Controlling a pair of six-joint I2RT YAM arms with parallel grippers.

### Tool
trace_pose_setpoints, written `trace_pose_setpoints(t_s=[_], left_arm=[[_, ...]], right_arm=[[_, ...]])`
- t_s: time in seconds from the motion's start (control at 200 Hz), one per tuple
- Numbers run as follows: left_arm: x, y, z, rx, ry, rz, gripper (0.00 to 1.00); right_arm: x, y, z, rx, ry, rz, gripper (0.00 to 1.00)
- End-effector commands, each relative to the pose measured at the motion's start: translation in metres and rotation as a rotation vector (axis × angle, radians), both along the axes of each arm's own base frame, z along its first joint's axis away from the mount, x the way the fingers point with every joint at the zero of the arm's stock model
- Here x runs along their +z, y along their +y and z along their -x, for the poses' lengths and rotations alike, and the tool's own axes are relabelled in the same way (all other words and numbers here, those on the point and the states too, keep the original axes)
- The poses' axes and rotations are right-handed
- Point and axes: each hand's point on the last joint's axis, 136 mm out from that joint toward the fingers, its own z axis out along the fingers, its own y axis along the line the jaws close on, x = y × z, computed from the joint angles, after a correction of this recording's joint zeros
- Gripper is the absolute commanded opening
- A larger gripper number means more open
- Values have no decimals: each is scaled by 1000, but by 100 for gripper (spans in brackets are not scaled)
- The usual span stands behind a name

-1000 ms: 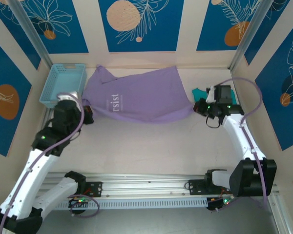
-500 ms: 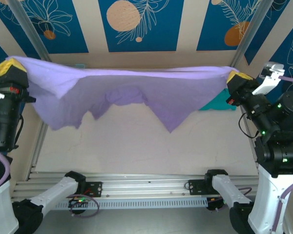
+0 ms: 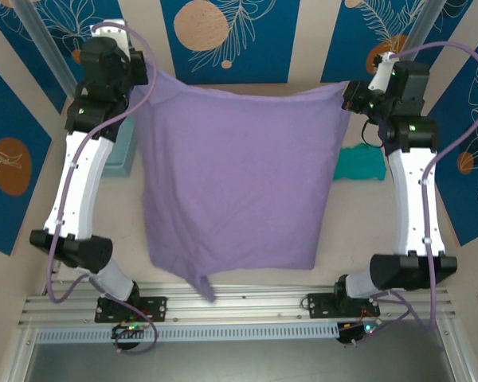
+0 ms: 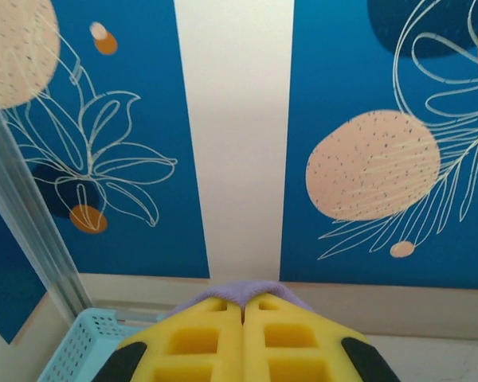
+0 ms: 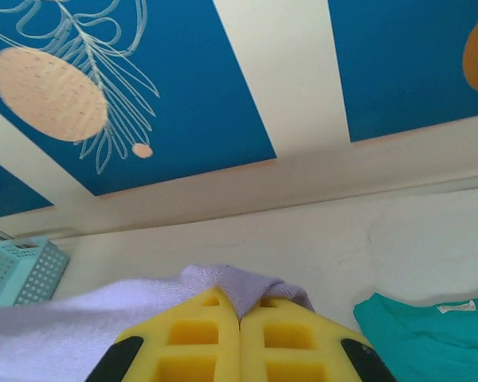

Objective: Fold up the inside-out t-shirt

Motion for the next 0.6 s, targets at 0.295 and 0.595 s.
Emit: trace_pose_setpoints(t_s=[0.295,0.595], left_arm=[[134,17,145,-122,-357,140,0],[187,35,271,-200,-593,207,0]], right_arm=[[119,-3,103,-11,-318,81,0],[178,-6,212,-80,-538,115,0]])
